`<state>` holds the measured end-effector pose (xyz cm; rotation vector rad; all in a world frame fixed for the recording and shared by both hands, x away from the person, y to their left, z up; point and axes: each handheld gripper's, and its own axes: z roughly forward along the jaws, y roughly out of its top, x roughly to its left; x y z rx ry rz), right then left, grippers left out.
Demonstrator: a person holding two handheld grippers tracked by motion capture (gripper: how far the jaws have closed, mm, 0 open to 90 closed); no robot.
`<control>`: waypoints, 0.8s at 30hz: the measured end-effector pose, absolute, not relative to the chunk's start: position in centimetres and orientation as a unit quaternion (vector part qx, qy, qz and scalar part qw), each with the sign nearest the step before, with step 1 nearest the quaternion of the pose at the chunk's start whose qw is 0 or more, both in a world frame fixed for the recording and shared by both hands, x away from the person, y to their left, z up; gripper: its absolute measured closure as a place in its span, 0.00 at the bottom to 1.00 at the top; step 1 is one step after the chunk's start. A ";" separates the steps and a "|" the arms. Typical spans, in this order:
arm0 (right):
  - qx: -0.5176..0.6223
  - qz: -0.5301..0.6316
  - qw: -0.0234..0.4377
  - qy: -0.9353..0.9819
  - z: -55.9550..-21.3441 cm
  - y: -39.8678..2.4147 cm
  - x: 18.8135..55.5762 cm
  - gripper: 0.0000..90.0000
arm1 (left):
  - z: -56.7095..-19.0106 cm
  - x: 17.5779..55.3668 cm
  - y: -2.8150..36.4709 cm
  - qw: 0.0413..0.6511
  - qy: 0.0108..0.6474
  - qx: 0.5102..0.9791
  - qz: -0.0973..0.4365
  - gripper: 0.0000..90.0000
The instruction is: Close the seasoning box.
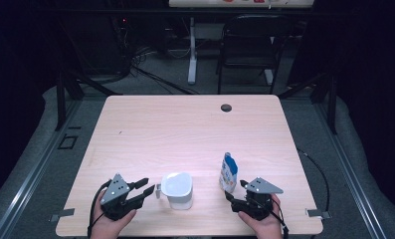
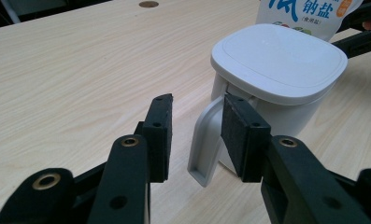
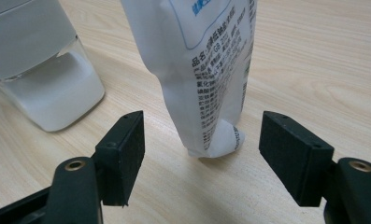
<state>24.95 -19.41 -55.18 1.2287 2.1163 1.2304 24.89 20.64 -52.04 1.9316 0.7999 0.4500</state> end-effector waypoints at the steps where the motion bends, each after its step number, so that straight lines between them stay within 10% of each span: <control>1: 0.438 0.440 0.199 0.758 -55.2 -19.5 24.9 0.35 | -52.0 24.9 20.7 0.483 0.330 0.790 0.184 0.71; 24: 0.429 0.439 0.213 0.760 -55.0 -19.5 24.4 0.35 | -51.2 25.3 21.7 0.492 0.347 0.776 0.190 0.71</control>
